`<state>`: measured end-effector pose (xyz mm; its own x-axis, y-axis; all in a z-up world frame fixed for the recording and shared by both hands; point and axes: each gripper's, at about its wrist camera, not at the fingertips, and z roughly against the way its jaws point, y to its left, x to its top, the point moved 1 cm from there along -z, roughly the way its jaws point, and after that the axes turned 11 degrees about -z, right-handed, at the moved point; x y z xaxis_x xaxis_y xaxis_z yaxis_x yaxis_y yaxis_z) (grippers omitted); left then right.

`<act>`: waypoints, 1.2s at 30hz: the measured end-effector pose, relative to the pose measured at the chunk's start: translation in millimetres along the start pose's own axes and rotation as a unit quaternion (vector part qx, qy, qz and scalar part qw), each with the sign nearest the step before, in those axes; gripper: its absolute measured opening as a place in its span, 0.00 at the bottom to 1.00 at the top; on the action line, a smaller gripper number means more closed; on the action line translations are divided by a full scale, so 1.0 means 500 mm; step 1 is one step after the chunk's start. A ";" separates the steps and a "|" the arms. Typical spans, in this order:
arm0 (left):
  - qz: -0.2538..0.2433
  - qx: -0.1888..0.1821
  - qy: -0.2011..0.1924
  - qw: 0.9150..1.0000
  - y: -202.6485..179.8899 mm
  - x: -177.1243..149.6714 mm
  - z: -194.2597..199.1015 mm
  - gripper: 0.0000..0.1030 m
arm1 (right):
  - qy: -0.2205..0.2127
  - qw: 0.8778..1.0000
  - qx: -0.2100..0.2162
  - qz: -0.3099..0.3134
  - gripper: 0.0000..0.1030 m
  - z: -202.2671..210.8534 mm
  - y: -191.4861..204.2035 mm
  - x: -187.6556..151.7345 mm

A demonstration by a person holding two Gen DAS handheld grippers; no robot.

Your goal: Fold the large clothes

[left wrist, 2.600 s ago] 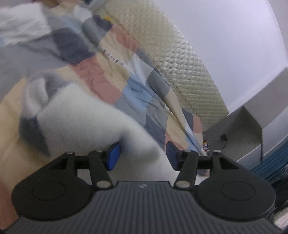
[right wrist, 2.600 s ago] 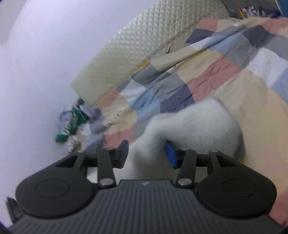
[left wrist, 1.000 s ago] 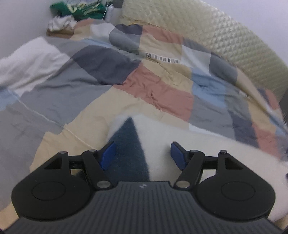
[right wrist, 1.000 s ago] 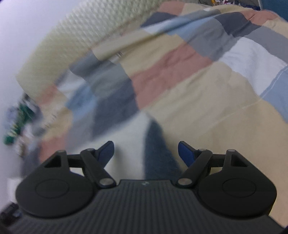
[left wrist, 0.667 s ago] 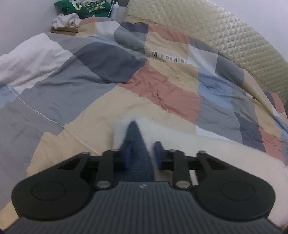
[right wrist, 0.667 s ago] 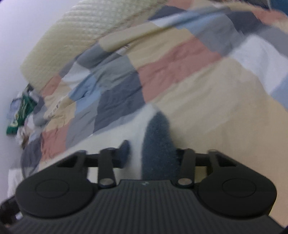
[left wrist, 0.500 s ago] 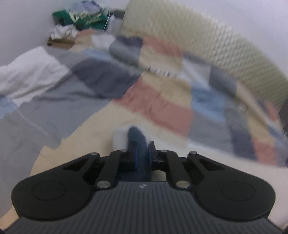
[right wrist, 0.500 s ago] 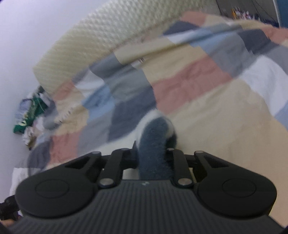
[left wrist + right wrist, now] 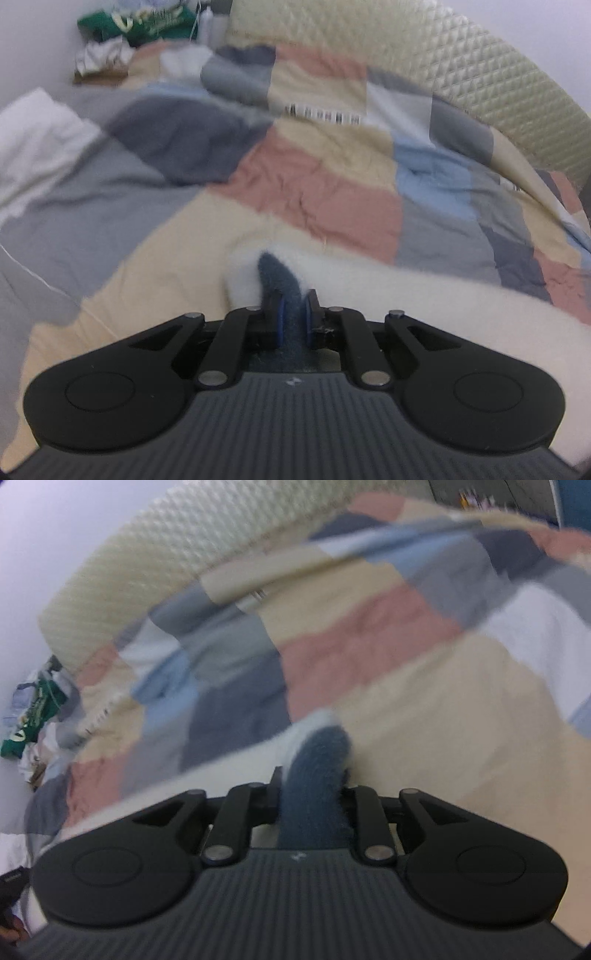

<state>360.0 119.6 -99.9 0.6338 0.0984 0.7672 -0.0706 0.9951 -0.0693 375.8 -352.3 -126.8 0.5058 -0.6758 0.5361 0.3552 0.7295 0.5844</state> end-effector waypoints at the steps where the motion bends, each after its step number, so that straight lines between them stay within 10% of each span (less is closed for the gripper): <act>1: 0.004 -0.005 -0.003 1.000 0.004 -0.002 0.001 0.13 | 0.002 1.000 0.001 -0.010 0.24 -0.003 -0.004 0.000; 13: 0.064 -0.050 -0.066 0.995 0.006 -0.022 0.177 0.53 | -0.035 0.997 0.023 -0.064 0.32 0.104 -0.005 -0.027; 22: 0.160 -0.130 -0.014 0.978 -0.044 -0.107 0.269 0.72 | -0.049 0.984 0.093 -0.141 0.79 0.237 -0.025 -0.075; 30: 0.267 -0.187 0.064 0.943 -0.044 -0.178 0.173 0.74 | 0.089 0.961 0.129 -0.230 0.80 0.173 -0.045 -0.177; 36: 0.361 -0.241 0.052 0.899 -0.003 -0.206 0.098 0.75 | 0.099 0.956 0.122 -0.248 0.80 0.080 -0.031 -0.183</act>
<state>257.0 107.6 -147.8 0.6266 0.6965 0.3496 -0.1662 0.5577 -0.8133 292.6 -306.1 -160.5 0.4705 -0.8813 0.0436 0.4090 0.2615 0.8743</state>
